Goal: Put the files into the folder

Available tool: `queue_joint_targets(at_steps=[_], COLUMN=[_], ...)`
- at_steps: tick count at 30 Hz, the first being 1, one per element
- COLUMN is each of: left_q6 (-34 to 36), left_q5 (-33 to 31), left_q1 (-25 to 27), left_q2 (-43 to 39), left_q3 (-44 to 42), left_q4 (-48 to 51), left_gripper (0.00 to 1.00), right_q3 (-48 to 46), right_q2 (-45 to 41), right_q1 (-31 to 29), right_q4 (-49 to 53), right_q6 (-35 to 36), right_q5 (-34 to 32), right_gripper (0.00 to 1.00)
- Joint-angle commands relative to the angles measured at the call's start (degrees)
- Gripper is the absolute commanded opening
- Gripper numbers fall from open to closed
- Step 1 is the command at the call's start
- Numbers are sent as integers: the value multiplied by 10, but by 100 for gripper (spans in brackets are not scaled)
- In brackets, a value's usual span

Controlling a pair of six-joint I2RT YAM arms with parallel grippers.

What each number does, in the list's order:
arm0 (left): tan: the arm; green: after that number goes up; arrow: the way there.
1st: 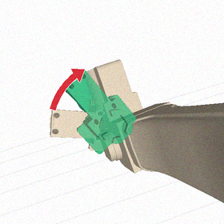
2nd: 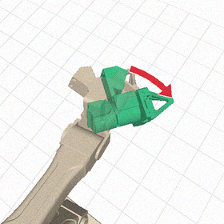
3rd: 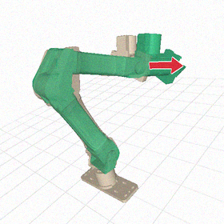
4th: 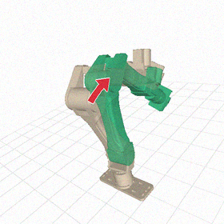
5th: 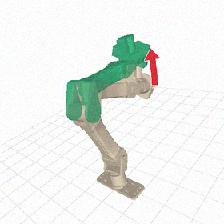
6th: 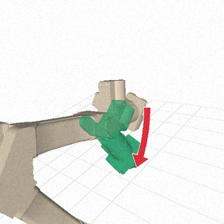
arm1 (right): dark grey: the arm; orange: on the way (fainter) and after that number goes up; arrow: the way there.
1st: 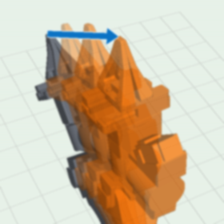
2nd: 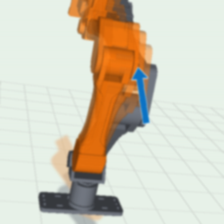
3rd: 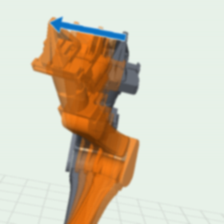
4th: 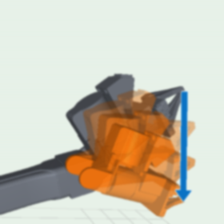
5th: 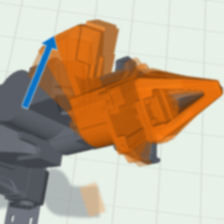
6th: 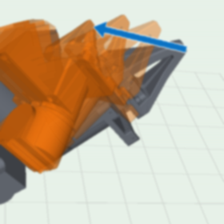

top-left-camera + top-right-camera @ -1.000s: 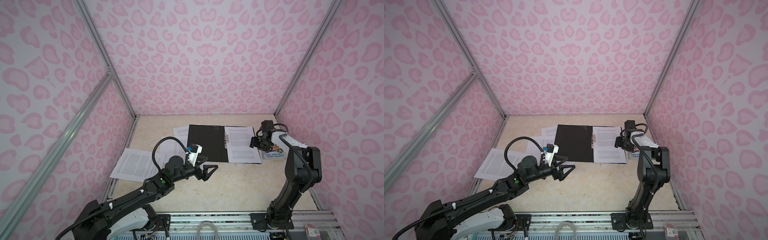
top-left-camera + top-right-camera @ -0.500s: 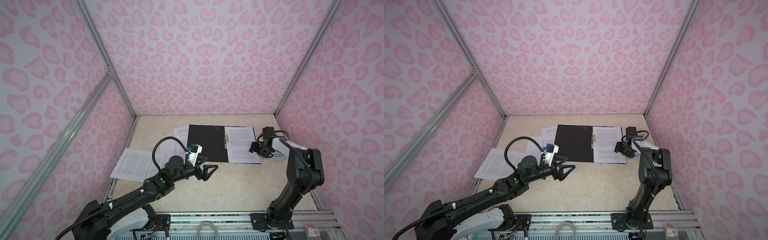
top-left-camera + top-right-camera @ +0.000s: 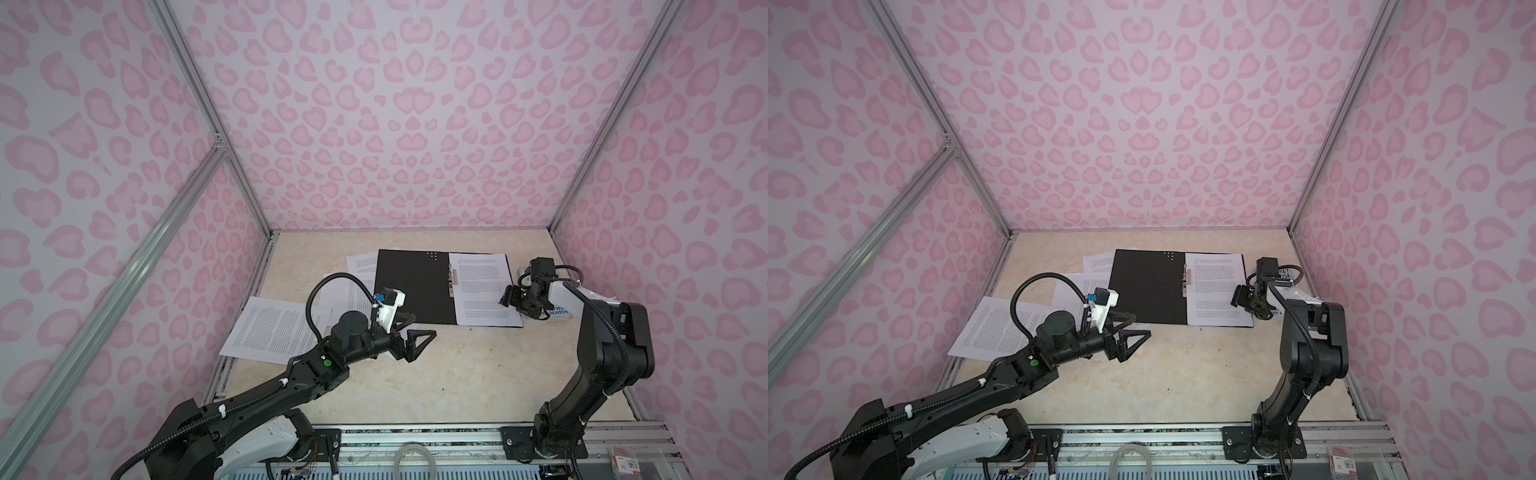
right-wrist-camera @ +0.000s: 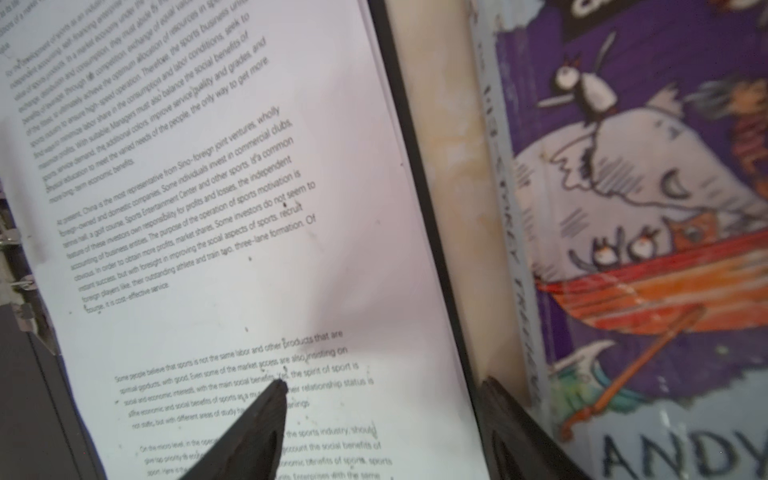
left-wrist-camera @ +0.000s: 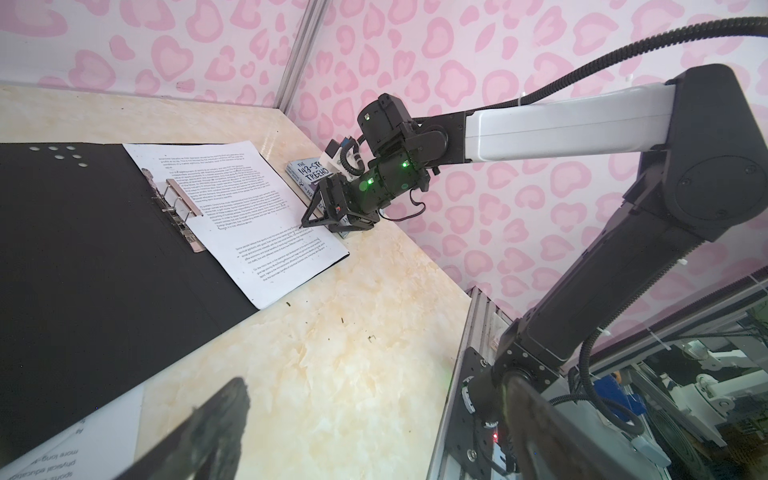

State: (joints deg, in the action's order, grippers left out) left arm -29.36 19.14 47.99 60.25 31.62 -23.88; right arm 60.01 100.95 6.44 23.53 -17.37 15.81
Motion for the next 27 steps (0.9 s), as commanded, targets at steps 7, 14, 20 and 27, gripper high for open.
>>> queue_joint_targets(at_steps=[7, 14, 20, 27], left_q6=[-1, -1, 0, -1], left_q5=[6, 6, 5, 6], left_q1=[-1, -1, 0, 0], left_q2=[5, 2, 2, 5], left_q3=[9, 8, 8, 9], left_q4=[-10, -9, -9, -9], left_gripper=[97, 97, 97, 97], right_q3=[-21, -27, -37, -53], right_q2=[-23, 1, 0, -31], right_q1=[0, 10, 13, 13], right_q4=[-19, -22, -30, -37], right_q6=[-1, -4, -8, -8], right_q5=[12, 27, 45, 37], right_gripper=[74, 74, 73, 73])
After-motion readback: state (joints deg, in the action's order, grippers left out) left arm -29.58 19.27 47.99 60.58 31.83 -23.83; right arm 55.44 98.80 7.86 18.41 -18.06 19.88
